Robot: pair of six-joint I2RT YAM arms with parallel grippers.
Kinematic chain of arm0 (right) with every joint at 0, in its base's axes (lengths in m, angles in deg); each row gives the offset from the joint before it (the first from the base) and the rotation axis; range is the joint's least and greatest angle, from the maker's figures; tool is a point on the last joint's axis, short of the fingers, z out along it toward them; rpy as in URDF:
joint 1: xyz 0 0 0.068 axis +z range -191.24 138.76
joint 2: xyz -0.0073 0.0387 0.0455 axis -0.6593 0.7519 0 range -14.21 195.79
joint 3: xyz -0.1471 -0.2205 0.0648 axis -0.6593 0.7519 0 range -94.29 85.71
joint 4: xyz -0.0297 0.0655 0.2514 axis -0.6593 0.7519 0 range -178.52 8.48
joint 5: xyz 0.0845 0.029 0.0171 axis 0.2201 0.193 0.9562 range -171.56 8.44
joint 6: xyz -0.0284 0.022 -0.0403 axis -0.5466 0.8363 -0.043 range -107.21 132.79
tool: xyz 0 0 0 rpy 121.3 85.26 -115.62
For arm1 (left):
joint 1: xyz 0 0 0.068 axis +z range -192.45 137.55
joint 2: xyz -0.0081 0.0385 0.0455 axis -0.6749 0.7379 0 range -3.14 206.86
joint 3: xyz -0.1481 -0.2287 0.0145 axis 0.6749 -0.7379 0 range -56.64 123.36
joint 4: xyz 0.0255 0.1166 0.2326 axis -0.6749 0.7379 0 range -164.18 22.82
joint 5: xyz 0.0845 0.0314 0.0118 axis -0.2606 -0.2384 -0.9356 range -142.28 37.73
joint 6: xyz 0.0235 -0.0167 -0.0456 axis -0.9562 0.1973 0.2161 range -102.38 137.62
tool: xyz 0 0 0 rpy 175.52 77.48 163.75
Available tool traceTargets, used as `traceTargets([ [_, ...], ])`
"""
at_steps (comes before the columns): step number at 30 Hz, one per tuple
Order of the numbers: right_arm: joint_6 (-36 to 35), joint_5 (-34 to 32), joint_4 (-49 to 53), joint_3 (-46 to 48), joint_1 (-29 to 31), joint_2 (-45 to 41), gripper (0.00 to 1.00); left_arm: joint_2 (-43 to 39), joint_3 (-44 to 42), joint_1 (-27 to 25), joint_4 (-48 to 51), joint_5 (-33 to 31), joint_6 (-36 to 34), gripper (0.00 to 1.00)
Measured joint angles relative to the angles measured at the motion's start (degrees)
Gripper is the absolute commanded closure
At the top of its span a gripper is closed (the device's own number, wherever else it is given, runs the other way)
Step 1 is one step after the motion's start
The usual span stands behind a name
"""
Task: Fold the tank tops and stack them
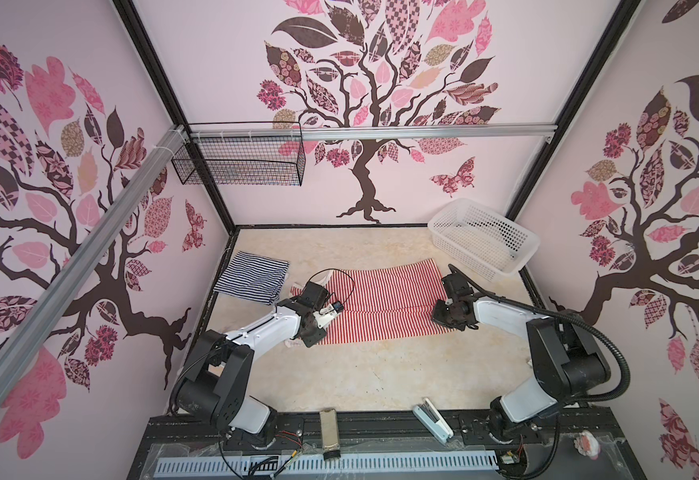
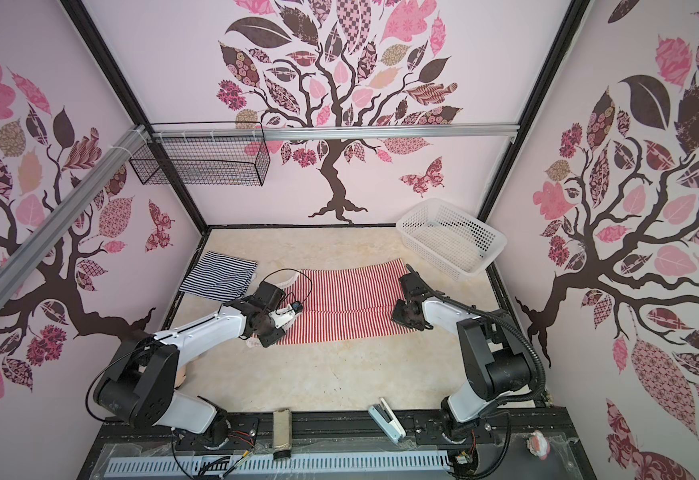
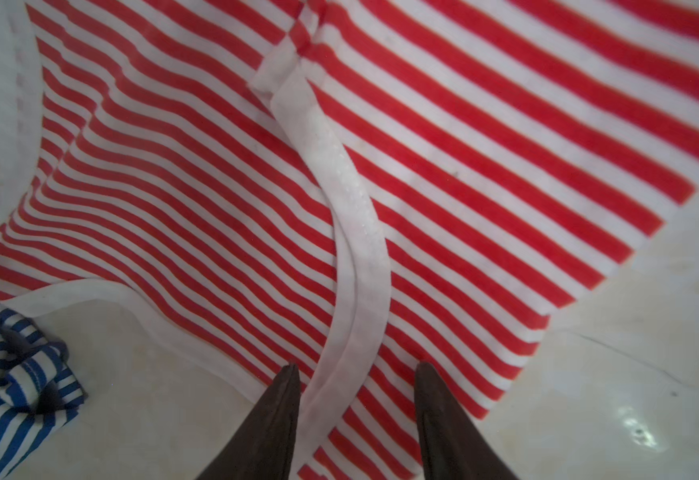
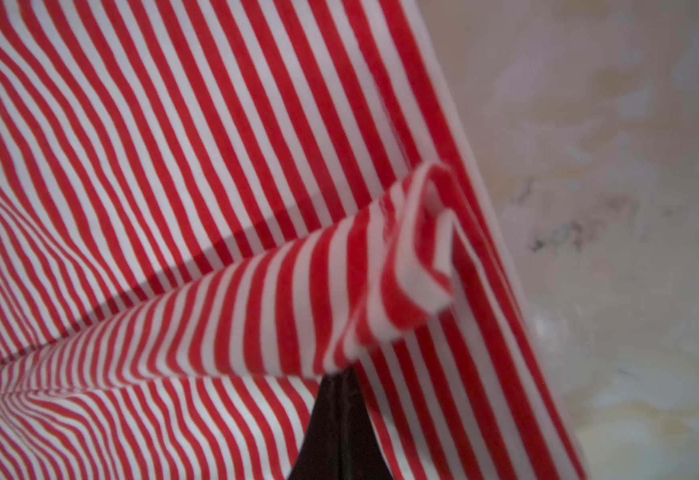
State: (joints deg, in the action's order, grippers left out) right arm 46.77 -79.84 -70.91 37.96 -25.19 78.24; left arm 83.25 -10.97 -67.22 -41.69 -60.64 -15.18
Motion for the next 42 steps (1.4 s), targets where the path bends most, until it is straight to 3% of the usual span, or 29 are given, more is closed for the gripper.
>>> traceTargets([
  [11, -1.1, -3.2, 0.0, -12.2, -0.4, 10.9, 1.00, 0.7, -2.3, 0.3, -5.7, -5.1, -0.2, 0.53],
  [21, -1.8, -5.8, -0.4, -12.9, -1.7, 11.9, 0.99, 2.0, -2.2, 5.4, -9.4, -6.6, -0.4, 0.53],
  [26, -1.6, -3.6, -5.4, -4.9, -1.3, 6.6, 0.95, 3.0, -1.6, 7.9, -10.6, -7.0, -0.7, 0.53],
  [30, -0.3, -3.9, -6.6, 2.1, 2.4, 0.5, 0.93, 2.8, -2.1, 9.0, -11.0, -7.8, -1.6, 0.52],
  [35, 3.1, -4.8, -1.9, 8.2, 8.0, -7.2, 0.87, 0.3, -3.9, 9.6, -9.4, -9.0, -2.3, 0.51],
  [42, 7.8, -2.8, 6.2, 16.8, 8.5, -21.8, 0.83, -4.6, -5.5, 9.9, 0.4, -9.0, -3.4, 0.47],
])
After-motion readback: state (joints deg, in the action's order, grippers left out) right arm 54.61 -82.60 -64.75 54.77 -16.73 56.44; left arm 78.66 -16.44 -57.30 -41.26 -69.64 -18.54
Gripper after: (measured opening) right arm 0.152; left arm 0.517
